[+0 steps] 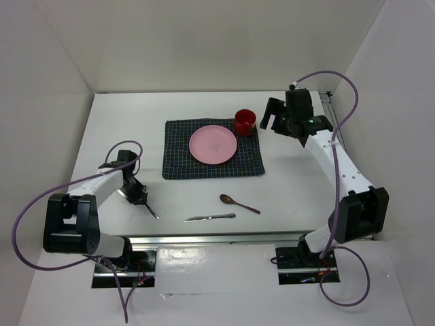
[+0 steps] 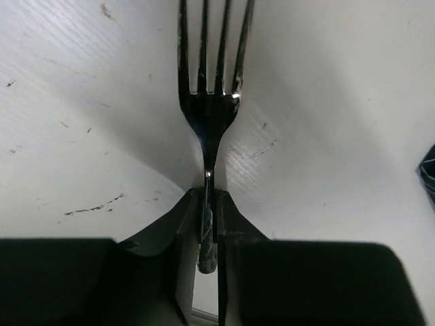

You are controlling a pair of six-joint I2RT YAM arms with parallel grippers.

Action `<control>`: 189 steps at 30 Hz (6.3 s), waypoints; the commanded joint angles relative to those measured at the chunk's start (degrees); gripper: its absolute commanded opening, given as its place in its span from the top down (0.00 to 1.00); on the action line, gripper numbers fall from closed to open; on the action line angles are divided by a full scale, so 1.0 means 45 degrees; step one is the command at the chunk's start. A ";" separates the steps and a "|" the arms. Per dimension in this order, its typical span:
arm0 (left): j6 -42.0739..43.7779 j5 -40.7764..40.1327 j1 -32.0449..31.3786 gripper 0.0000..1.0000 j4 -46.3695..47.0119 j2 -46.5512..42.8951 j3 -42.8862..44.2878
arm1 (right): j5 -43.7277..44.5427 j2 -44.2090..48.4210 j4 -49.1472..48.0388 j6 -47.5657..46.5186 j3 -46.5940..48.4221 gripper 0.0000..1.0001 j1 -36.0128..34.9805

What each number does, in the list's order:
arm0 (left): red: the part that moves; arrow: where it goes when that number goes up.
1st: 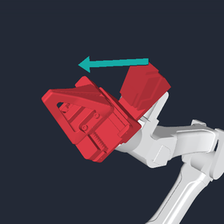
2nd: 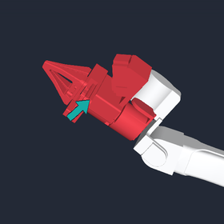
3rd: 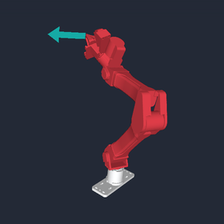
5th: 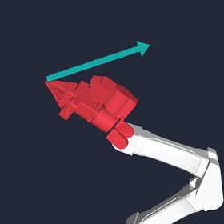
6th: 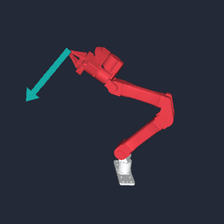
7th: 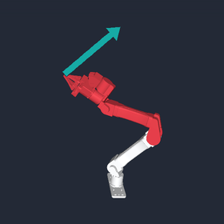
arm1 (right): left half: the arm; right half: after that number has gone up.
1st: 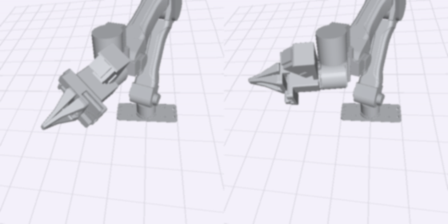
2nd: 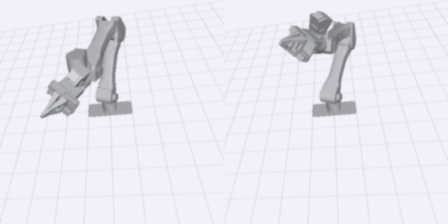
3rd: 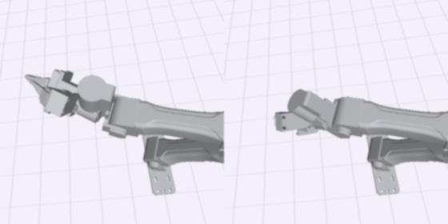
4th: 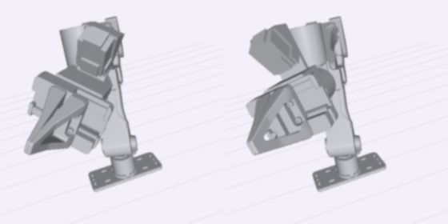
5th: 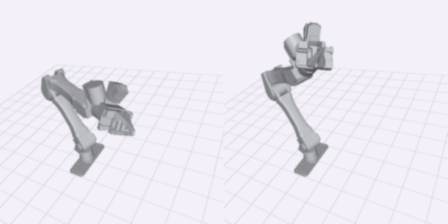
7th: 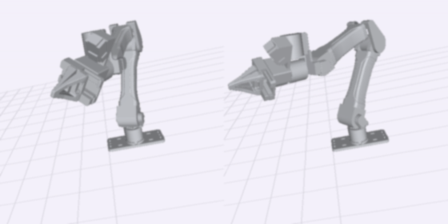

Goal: Set the dinner table for one person

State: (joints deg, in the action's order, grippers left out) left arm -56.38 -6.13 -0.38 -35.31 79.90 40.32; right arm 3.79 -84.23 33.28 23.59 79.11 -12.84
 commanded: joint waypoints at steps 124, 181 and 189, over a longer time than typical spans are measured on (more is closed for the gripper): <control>0.5830 -0.2407 -0.4329 0.40 -0.5767 0.3671 1.4889 | -0.0843 -0.7727 0.2078 0.0323 0.3689 1.00 -0.1951; 0.5830 -0.2036 -0.4329 0.39 -0.5825 0.2538 1.5533 | 0.1149 -0.2748 -0.1046 -0.4052 -0.3987 0.39 -1.1619; 0.5830 -0.2153 -0.4329 0.39 -0.5825 0.2538 1.5416 | 0.1403 -0.3899 -0.1554 -0.4501 -0.3596 0.40 -1.1619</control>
State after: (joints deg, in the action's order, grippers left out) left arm -30.24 -15.75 -19.66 -62.08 91.96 109.71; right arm 8.67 -100.51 29.95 4.82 60.82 -64.69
